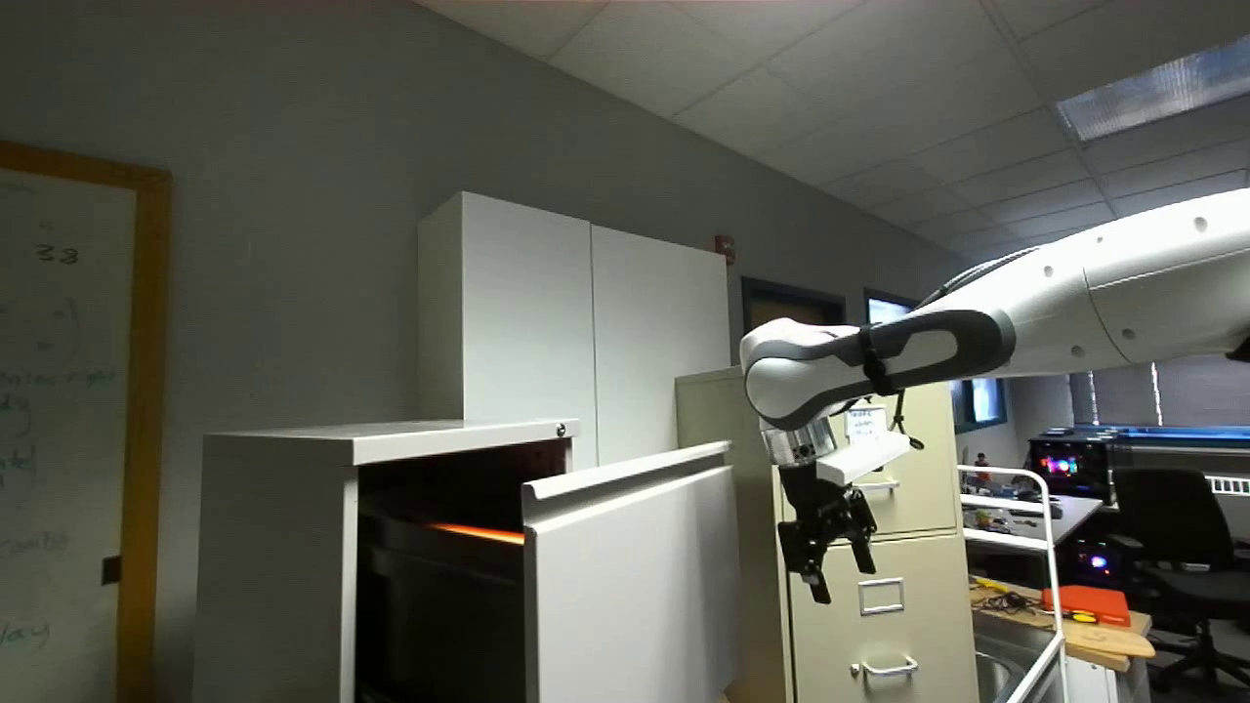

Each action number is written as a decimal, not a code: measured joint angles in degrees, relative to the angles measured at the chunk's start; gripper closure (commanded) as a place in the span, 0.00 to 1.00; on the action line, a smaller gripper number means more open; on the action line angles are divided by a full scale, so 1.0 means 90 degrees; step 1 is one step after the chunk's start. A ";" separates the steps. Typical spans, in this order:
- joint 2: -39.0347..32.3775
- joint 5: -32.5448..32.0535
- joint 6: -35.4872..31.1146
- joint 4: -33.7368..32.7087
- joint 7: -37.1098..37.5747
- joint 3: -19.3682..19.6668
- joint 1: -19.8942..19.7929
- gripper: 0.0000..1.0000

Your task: Close the upper file cabinet door

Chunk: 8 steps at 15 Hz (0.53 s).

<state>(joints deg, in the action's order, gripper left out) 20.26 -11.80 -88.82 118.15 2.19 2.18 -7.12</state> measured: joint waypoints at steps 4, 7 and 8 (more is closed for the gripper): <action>-0.0025 0.0007 -0.0113 0.0000 0.0023 0.0000 0.0028 0.30; -0.0014 0.0043 -0.0340 -0.0005 0.0085 -0.0006 0.0120 0.54; -0.0002 0.0113 -0.0461 -0.0010 0.0090 -0.0008 0.0163 0.61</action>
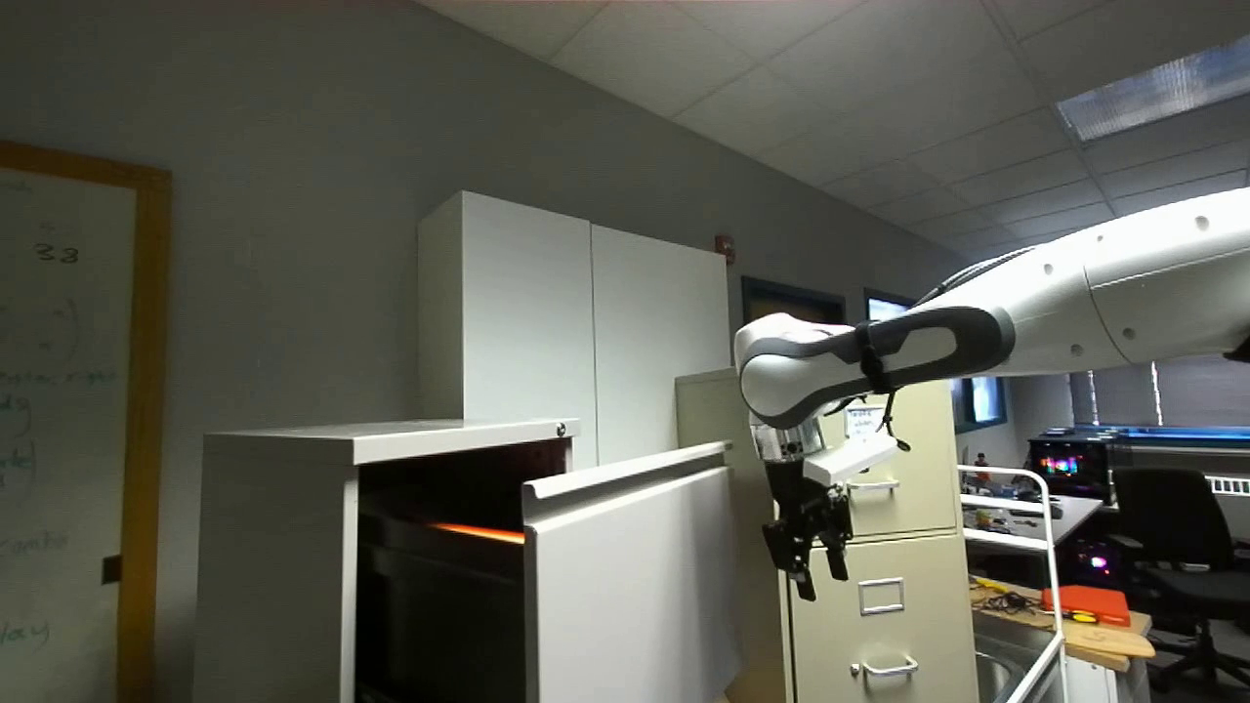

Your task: Close the upper file cabinet door

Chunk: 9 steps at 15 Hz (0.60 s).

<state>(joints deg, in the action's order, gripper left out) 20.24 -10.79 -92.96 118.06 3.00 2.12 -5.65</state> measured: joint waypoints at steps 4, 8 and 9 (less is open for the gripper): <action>0.0100 0.0447 -0.0584 -0.0066 0.0023 -0.0006 0.0167 0.92; 0.0269 0.0946 -0.1413 -0.0079 0.0123 -0.0015 0.0307 1.00; 0.0302 0.1064 -0.1597 -0.0079 0.0142 -0.0015 0.0331 1.00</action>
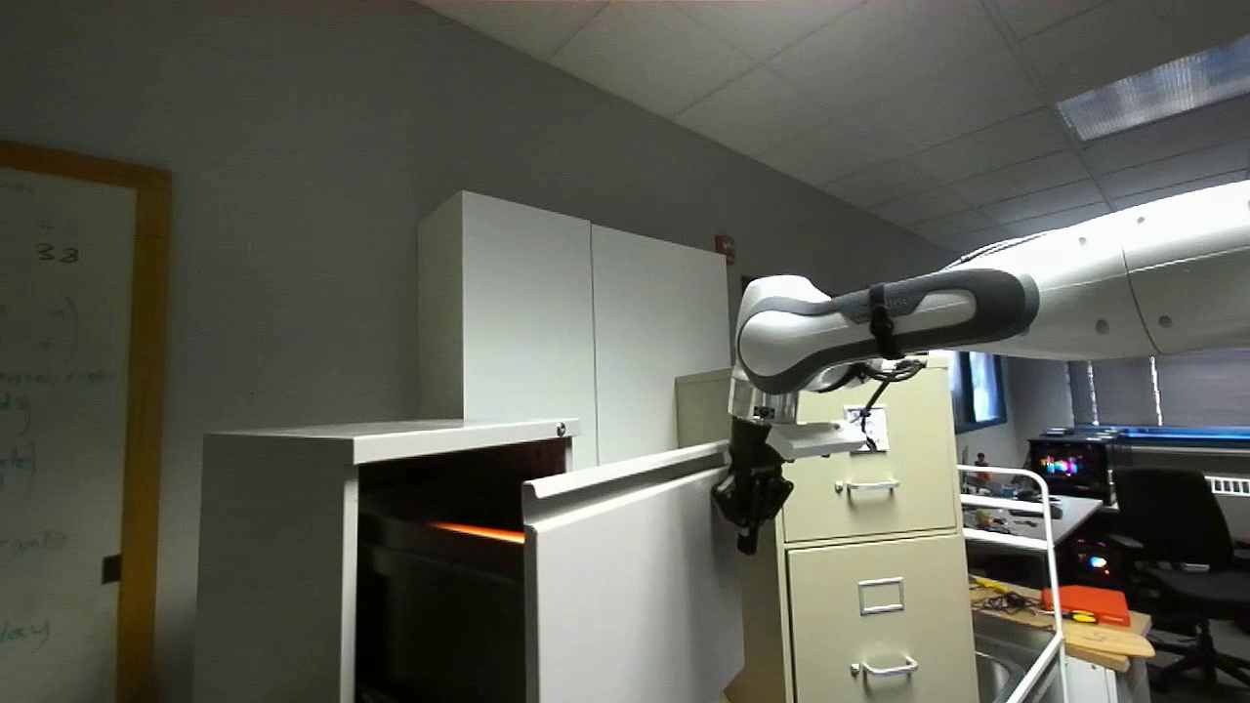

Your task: Close the upper file cabinet door

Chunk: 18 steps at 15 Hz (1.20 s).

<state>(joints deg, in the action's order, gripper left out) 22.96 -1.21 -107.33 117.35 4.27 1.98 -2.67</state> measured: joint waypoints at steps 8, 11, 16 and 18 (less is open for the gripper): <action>0.0058 0.0881 -0.0772 -0.0153 0.0054 0.0000 0.0052 1.00; -0.0290 0.1097 -0.0913 -0.0435 0.0054 0.0004 0.0093 1.00; -0.1257 0.1385 -0.1097 -0.1171 0.0164 -0.0013 0.0175 1.00; -0.1708 0.1387 -0.1159 -0.1557 0.0367 -0.0058 0.0205 1.00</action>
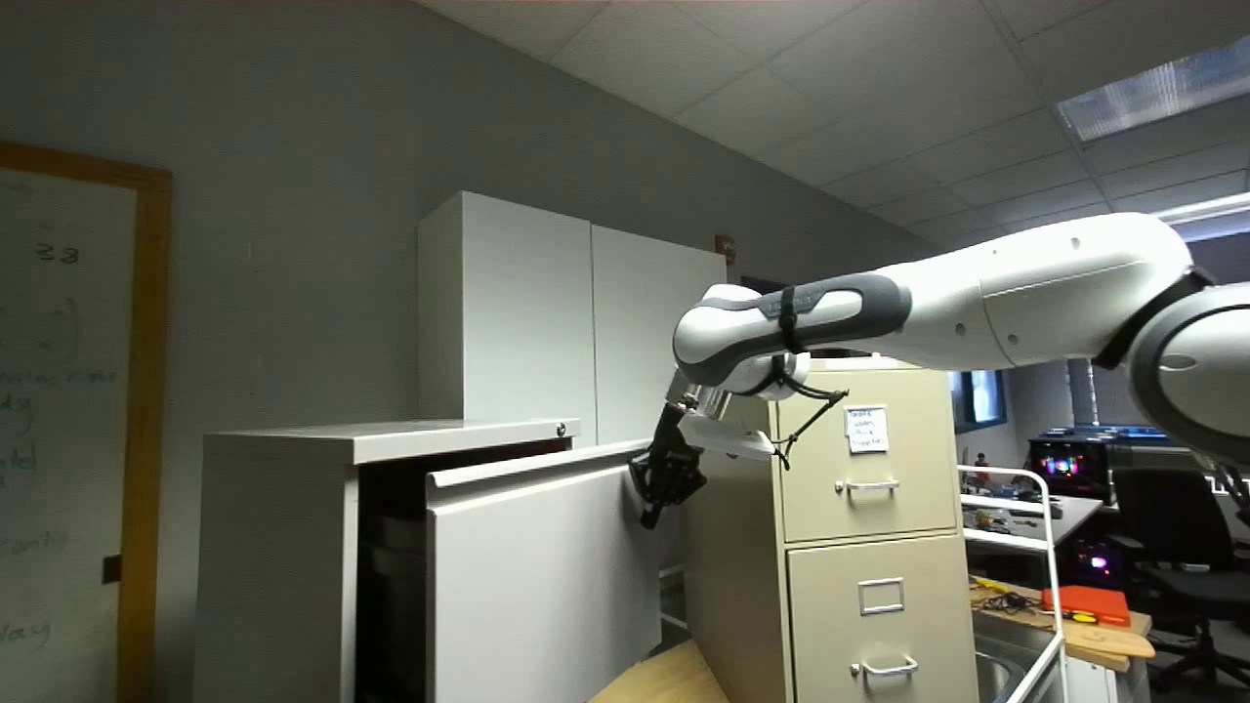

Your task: Close the upper file cabinet door

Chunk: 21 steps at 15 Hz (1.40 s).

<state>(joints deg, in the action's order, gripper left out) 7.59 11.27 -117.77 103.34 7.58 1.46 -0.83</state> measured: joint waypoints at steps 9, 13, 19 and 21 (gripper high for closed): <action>-0.1435 -0.0281 -0.0007 -0.1666 0.1029 -0.0184 0.0263 1.00; -0.1883 -0.0601 0.0036 -0.2229 0.1361 -0.0280 0.0532 1.00; -0.2661 -0.1079 0.0377 -0.3337 0.1651 -0.0298 0.0912 1.00; -0.2878 -0.1262 0.0611 -0.3706 0.1728 -0.0295 0.0990 1.00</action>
<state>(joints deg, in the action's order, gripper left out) -18.31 -0.09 -112.27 69.99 23.13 -1.20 8.08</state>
